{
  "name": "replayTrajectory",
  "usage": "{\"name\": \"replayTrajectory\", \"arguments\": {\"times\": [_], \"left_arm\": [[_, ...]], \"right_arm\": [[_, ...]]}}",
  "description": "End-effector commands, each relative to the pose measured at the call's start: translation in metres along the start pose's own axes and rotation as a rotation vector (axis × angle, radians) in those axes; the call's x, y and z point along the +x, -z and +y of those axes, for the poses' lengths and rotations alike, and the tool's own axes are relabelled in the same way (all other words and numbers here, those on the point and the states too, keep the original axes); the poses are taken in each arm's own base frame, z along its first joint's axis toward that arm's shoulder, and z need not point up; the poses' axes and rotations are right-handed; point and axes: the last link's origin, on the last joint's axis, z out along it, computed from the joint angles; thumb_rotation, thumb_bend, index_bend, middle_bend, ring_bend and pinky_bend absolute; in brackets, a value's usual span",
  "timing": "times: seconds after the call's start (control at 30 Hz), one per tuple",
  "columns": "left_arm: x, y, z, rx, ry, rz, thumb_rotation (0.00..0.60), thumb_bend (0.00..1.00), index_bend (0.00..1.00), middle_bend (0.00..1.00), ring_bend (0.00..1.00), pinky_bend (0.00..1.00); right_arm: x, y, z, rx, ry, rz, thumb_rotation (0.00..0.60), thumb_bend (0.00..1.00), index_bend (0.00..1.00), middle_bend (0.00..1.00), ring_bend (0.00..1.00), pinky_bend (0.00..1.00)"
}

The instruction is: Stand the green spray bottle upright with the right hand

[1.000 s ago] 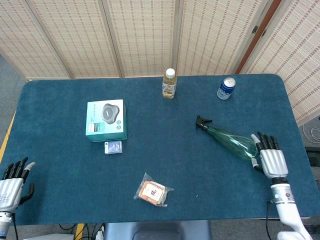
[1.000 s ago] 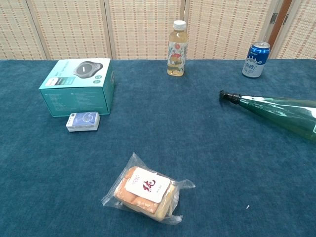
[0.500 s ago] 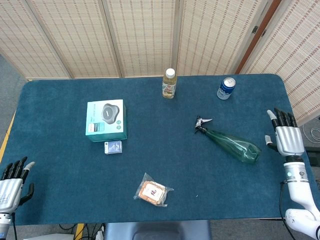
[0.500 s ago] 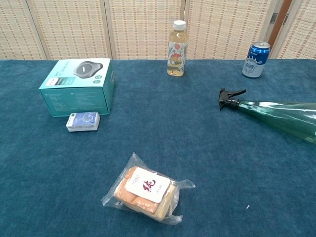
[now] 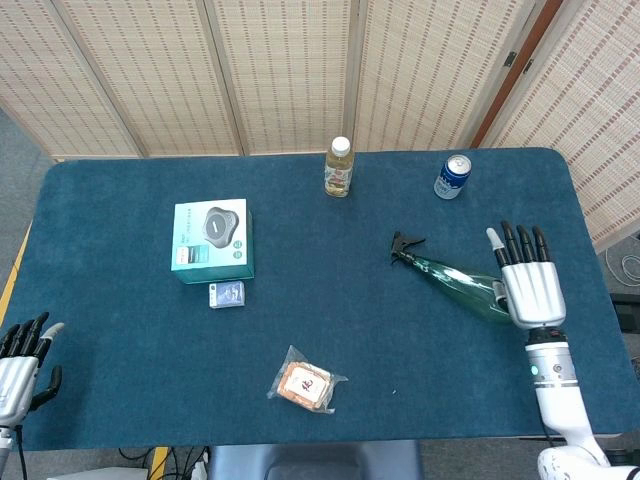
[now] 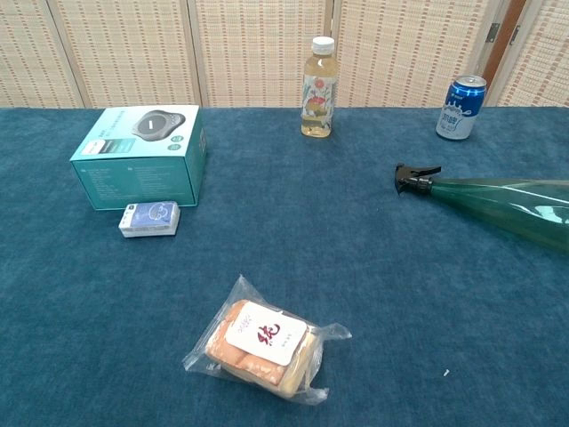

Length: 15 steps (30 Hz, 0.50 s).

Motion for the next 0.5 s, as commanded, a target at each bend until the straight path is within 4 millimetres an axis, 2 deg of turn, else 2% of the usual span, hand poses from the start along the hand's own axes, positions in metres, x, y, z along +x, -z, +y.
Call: {"name": "replayTrajectory", "arguments": {"times": [0.03,0.23,0.37,0.5], "left_arm": [[-0.005,0.002,-0.005,-0.009,-0.003,-0.018,0.6,0.53,0.11,0.0,0.0,0.0],[-0.011,0.001,-0.014,-0.022,0.008,-0.037,0.6,0.53,0.11,0.0,0.0,0.0],[-0.014,0.001,-0.02,-0.029,0.019,-0.032,0.6,0.53,0.11,0.0,0.0,0.0],[-0.017,-0.002,-0.029,-0.022,0.026,-0.036,0.6,0.53,0.11,0.0,0.0,0.0]], "right_arm": [[-0.004,0.002,-0.029,-0.014,-0.001,-0.038,0.6,0.33,0.0,0.04,0.0,0.03],[-0.024,-0.003,-0.052,0.012,0.09,-0.15,0.6,0.32,0.0,0.06,0.0,0.07],[-0.033,-0.009,-0.06,0.012,0.196,-0.206,0.6,0.25,0.0,0.06,0.0,0.07],[-0.04,-0.011,-0.07,0.005,0.206,-0.219,0.6,0.2,0.0,0.08,0.0,0.07]]}}
